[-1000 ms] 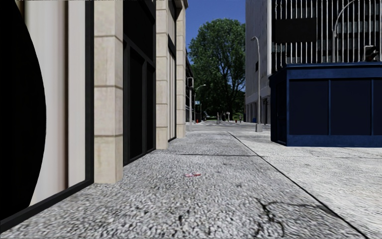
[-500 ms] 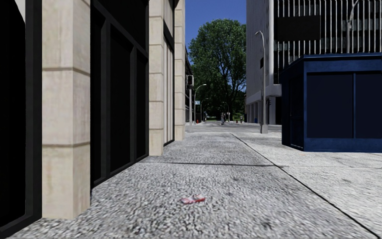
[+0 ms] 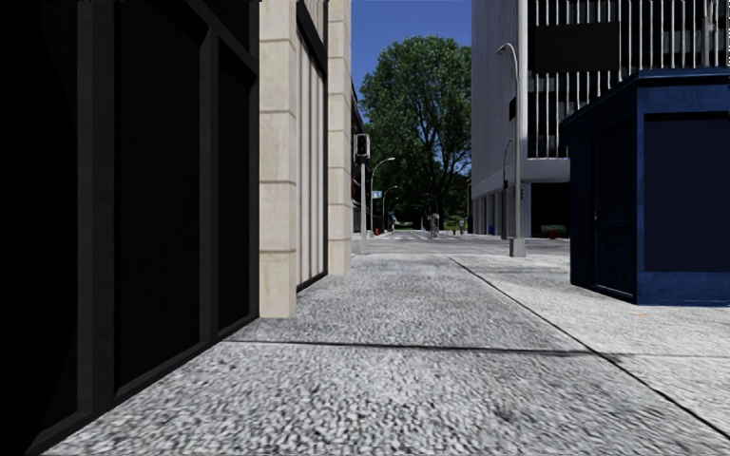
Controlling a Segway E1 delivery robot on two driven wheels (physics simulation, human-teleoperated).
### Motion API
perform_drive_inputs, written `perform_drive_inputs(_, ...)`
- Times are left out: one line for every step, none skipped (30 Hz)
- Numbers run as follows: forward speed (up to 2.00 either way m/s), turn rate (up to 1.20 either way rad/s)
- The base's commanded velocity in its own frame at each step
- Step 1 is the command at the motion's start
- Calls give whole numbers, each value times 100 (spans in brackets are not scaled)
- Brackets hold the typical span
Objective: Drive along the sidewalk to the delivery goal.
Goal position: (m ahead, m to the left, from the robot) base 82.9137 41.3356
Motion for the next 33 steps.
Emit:
perform_drive_inputs(200, -38)
perform_drive_inputs(200, -38)
perform_drive_inputs(200, -38)
perform_drive_inputs(200, -39)
perform_drive_inputs(200, -39)
perform_drive_inputs(200, -39)
perform_drive_inputs(200, -39)
perform_drive_inputs(200, -39)
perform_drive_inputs(200, -39)
perform_drive_inputs(200, -39)
perform_drive_inputs(200, -39)
perform_drive_inputs(200, -39)
perform_drive_inputs(200, -39)
perform_drive_inputs(200, -19)
perform_drive_inputs(200, 0)
perform_drive_inputs(200, 0)
perform_drive_inputs(200, 0)
perform_drive_inputs(200, 0)
perform_drive_inputs(200, 0)
perform_drive_inputs(200, 0)
perform_drive_inputs(200, 0)
perform_drive_inputs(200, 0)
perform_drive_inputs(200, 0)
perform_drive_inputs(200, 0)
perform_drive_inputs(200, 0)
perform_drive_inputs(200, 0)
perform_drive_inputs(200, 0)
perform_drive_inputs(200, 0)
perform_drive_inputs(200, 0)
perform_drive_inputs(200, 0)
perform_drive_inputs(200, 0)
perform_drive_inputs(200, 0)
perform_drive_inputs(200, 0)
